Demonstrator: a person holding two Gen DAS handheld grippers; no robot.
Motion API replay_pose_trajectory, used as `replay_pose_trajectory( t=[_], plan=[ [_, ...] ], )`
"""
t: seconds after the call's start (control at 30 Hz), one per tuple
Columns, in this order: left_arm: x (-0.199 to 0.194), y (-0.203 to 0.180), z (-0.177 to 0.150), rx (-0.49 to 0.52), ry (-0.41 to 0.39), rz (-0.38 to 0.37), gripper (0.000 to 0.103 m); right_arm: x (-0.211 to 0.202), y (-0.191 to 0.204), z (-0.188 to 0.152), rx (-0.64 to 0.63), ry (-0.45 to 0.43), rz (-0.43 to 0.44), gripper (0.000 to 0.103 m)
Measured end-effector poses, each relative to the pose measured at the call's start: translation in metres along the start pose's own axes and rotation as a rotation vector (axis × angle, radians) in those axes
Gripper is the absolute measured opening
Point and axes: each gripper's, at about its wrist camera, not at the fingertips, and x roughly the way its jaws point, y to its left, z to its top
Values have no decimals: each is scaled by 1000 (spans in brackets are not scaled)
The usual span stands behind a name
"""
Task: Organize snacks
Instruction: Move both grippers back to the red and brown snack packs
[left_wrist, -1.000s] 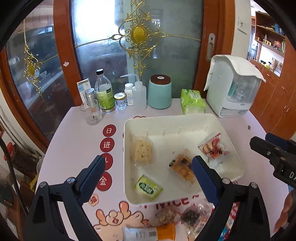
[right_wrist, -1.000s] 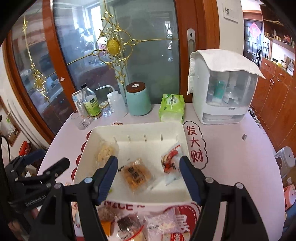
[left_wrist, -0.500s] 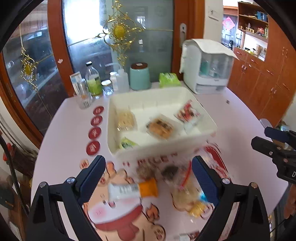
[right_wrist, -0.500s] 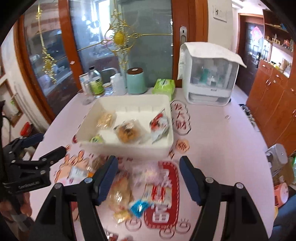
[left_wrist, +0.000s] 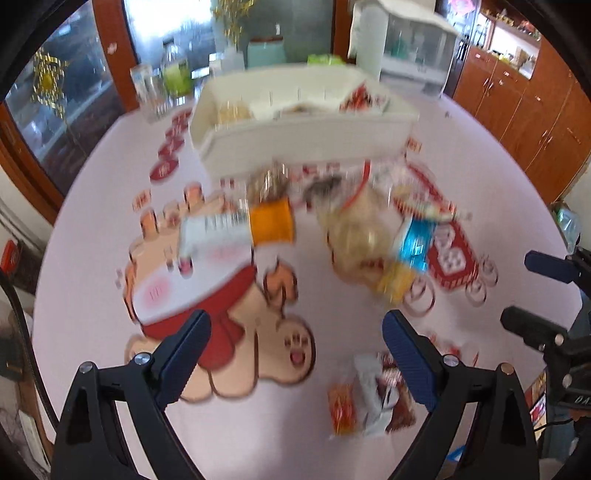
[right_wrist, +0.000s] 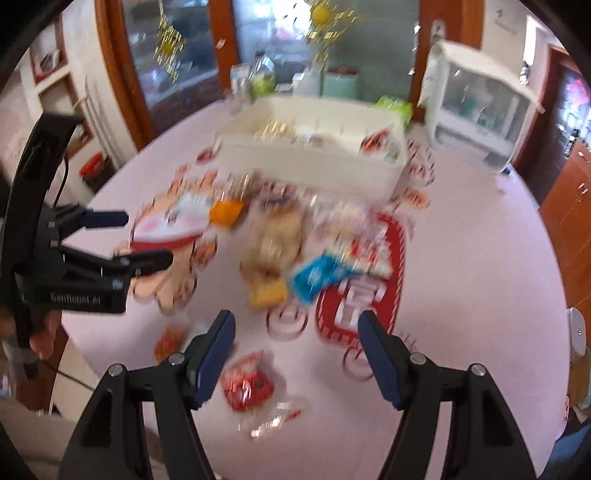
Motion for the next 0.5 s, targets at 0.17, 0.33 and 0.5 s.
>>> replay_pose_trajectory(
  t=[0.17, 0.33, 0.5],
  plan=[
    [24, 0, -26, -2, 94, -7, 83, 23, 10, -27, -49, 76, 35, 69],
    [40, -4, -46, 0, 178, -30, 76, 40, 24, -45, -137, 131, 57, 69],
    [50, -10, -59, 4, 225, -37, 72, 48, 30, -53, -171, 148, 75, 68]
  ],
)
